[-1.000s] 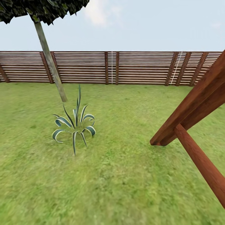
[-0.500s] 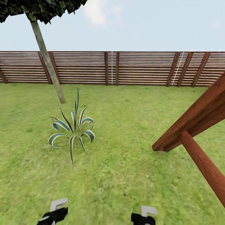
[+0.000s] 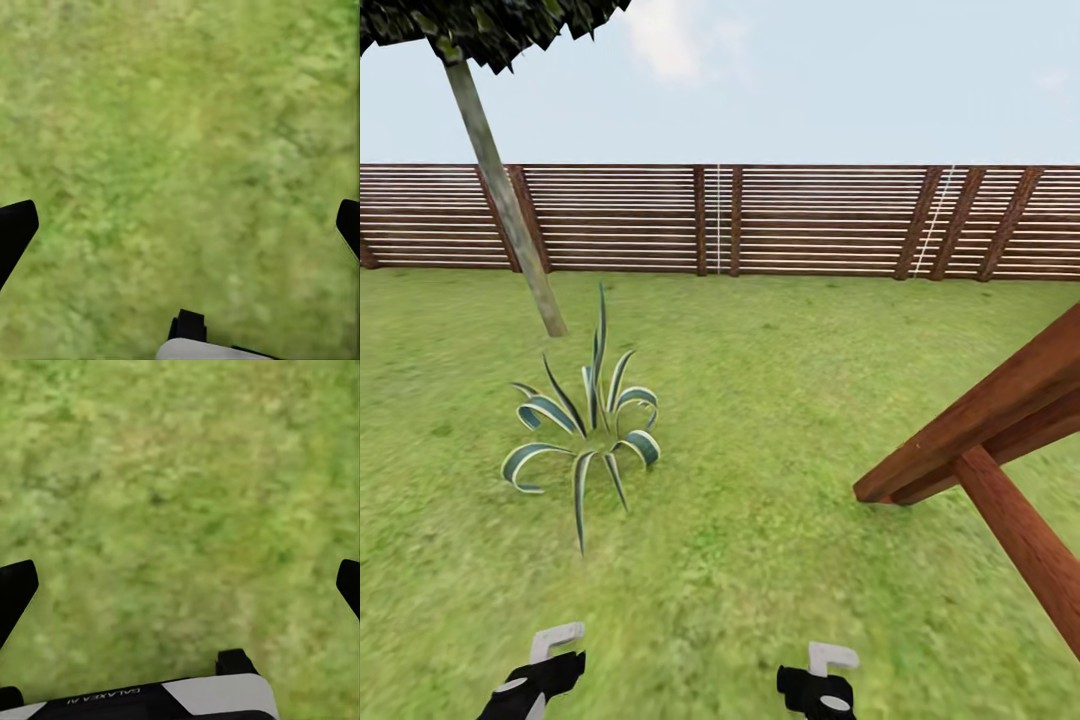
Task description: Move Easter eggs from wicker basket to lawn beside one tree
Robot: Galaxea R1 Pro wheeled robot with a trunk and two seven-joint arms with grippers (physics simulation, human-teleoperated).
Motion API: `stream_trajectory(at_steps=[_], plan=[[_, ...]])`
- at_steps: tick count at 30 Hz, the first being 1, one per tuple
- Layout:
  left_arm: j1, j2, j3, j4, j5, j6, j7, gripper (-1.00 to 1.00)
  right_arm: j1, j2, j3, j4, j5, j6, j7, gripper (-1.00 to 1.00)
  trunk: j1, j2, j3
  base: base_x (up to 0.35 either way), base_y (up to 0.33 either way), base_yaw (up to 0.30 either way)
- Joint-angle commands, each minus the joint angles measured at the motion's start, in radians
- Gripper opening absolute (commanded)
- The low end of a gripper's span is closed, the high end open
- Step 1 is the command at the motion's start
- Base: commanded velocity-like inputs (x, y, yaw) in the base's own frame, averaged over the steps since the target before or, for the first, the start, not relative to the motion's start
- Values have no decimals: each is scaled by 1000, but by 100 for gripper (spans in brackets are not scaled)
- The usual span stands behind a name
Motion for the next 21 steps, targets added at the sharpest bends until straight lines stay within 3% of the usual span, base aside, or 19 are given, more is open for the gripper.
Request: stream_trajectory(at_steps=[1,9,21], plan=[[0,0,2,-2,0,6,1,100,0,0,2,0,-7,3,-5,100,1,-2,-2,322,0,0],[1,0,1,-1,1,6,-2,100,4,0,1,8,-6,-53,-6,100,1,-2,-2,312,0,0],[-16,-6,-2,-44,1,22,-7,100,4,0,-2,7,-8,-59,-6,100,1,-2,-2,317,0,0]])
